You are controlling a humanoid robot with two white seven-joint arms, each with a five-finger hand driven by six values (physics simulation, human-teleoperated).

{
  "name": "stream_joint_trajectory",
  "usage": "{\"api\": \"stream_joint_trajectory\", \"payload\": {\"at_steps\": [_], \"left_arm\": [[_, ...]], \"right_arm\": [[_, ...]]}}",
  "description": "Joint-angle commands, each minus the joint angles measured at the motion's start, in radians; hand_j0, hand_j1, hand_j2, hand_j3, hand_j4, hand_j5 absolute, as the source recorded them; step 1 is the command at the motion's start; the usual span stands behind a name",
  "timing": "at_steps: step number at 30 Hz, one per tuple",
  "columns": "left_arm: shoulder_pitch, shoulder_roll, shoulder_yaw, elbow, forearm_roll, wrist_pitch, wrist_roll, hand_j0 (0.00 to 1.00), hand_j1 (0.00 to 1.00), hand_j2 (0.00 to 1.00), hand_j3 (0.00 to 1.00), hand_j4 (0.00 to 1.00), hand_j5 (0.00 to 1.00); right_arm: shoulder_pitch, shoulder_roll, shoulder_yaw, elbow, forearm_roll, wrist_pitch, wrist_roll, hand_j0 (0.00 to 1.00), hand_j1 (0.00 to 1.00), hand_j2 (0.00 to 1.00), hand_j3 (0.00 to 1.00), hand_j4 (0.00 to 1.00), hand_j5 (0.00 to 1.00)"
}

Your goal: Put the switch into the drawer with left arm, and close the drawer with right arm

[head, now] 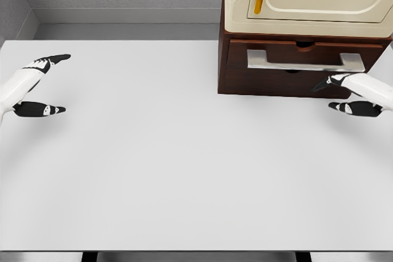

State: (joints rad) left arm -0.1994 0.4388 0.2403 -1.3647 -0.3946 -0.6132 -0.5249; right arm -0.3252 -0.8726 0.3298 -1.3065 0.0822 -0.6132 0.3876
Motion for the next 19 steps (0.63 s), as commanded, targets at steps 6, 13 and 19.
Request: {"api": "stream_joint_trajectory", "payload": {"at_steps": [6,13,19], "left_arm": [[0.002,-0.012,0.001,-0.002,0.008,0.002,0.000,1.00,1.00,1.00,1.00,1.00,1.00],[0.003,-0.012,0.001,-0.002,0.008,0.002,0.000,1.00,1.00,1.00,1.00,1.00,1.00],[0.003,-0.012,0.001,-0.001,0.008,0.002,0.000,1.00,1.00,1.00,1.00,1.00,1.00]], "right_arm": [[-0.018,0.004,0.005,0.006,-0.013,0.002,-0.001,0.66,0.66,0.66,0.66,0.66,0.66],[-0.015,0.012,0.002,0.021,-0.010,0.002,-0.003,0.67,0.67,0.67,0.67,0.67,0.67],[0.083,-0.078,-0.012,-0.051,-0.024,0.002,-0.006,0.67,0.67,0.67,0.67,0.67,0.67]]}}
